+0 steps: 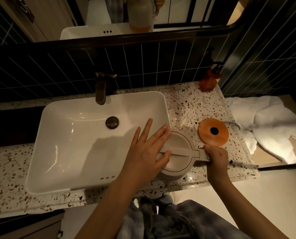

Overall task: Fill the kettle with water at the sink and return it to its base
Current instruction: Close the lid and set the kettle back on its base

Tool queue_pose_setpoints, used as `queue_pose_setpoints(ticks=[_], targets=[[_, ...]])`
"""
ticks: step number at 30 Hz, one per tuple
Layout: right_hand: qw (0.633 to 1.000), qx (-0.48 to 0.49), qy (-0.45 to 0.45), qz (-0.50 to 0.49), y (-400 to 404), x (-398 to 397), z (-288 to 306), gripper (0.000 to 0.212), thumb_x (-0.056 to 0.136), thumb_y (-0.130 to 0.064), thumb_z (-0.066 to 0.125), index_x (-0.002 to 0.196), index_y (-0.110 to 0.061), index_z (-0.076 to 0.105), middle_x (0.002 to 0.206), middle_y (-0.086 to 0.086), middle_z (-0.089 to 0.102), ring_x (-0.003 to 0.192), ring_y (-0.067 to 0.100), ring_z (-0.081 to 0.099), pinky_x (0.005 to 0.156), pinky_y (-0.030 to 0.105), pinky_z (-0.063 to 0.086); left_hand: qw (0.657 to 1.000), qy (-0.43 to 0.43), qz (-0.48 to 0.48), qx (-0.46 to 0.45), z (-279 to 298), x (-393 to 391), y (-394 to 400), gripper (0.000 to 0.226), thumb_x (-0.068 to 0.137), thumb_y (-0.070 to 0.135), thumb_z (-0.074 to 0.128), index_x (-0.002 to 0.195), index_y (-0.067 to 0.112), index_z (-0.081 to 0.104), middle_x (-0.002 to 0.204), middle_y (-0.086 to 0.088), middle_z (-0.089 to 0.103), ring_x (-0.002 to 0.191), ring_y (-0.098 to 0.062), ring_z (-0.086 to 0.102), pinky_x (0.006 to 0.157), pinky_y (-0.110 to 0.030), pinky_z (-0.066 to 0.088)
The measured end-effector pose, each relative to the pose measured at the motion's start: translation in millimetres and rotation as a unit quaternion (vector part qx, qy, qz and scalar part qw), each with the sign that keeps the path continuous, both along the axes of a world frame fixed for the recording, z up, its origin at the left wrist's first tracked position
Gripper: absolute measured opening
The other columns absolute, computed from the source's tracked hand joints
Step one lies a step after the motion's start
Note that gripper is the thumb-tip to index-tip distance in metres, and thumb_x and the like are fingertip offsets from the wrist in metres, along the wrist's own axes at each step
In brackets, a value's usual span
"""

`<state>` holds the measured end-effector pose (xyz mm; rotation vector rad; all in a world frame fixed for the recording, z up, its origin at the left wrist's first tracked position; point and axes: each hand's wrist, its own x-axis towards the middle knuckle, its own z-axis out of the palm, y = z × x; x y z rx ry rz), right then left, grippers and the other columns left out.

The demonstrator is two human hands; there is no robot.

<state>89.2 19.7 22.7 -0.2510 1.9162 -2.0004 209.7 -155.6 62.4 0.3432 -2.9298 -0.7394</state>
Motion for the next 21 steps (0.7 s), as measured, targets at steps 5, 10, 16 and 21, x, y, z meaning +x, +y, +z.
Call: queue_pose_setpoints(ticks=[5, 10, 16, 21], targets=[[1.0, 0.007, -0.007, 0.007, 0.6, -1.8, -0.1, 0.043, 0.09, -0.006, 0.044, 0.05, 0.0, 0.056, 0.048, -0.002, 0.061, 0.048, 0.01, 0.062, 0.04, 0.02, 0.05, 0.935, 0.049, 0.16, 0.314, -7.9, 9.5, -2.9, 0.068, 0.093, 0.044, 0.056, 0.151, 0.043, 0.021, 0.16, 0.024, 0.014, 0.147, 0.004, 0.004, 0.116, -0.025, 0.012], [0.998, 0.059, 0.009, 0.026, 6.0, -2.3, 0.0, 0.049, 0.095, 0.01, 0.032, 0.051, -0.002, 0.05, 0.044, -0.011, 0.059, 0.045, 0.001, 0.057, 0.041, 0.012, 0.045, 0.821, -0.024, 0.219, 0.526, -7.5, 11.4, 5.8, 0.074, 0.081, 0.059, 0.041, 0.15, 0.043, 0.023, 0.153, 0.023, 0.027, 0.14, -0.002, 0.025, 0.103, -0.016, 0.023], [0.99, 0.125, 0.065, -0.003, 5.9, 6.5, 13.8, 0.039, 0.094, -0.023, 0.032, 0.086, 0.001, 0.062, 0.082, 0.005, 0.065, 0.071, -0.004, 0.062, 0.051, 0.011, 0.049, 0.806, 0.016, 0.234, 0.544, -14.1, 8.5, 16.1, 0.062, 0.087, 0.055, 0.033, 0.145, 0.034, 0.039, 0.145, 0.024, 0.038, 0.116, 0.03, 0.035, 0.085, 0.01, 0.026], [0.986, 0.109, -0.022, -0.12, 0.2, 22.6, 12.3, 0.036, 0.097, -0.036, 0.031, 0.082, -0.02, 0.06, 0.073, -0.013, 0.072, 0.074, 0.0, 0.066, 0.067, 0.02, 0.05, 0.758, 0.08, 0.299, 0.574, -11.3, 6.1, 29.1, 0.057, 0.085, 0.058, 0.039, 0.136, 0.035, 0.053, 0.134, 0.025, 0.053, 0.123, 0.012, 0.045, 0.107, -0.015, 0.034]])
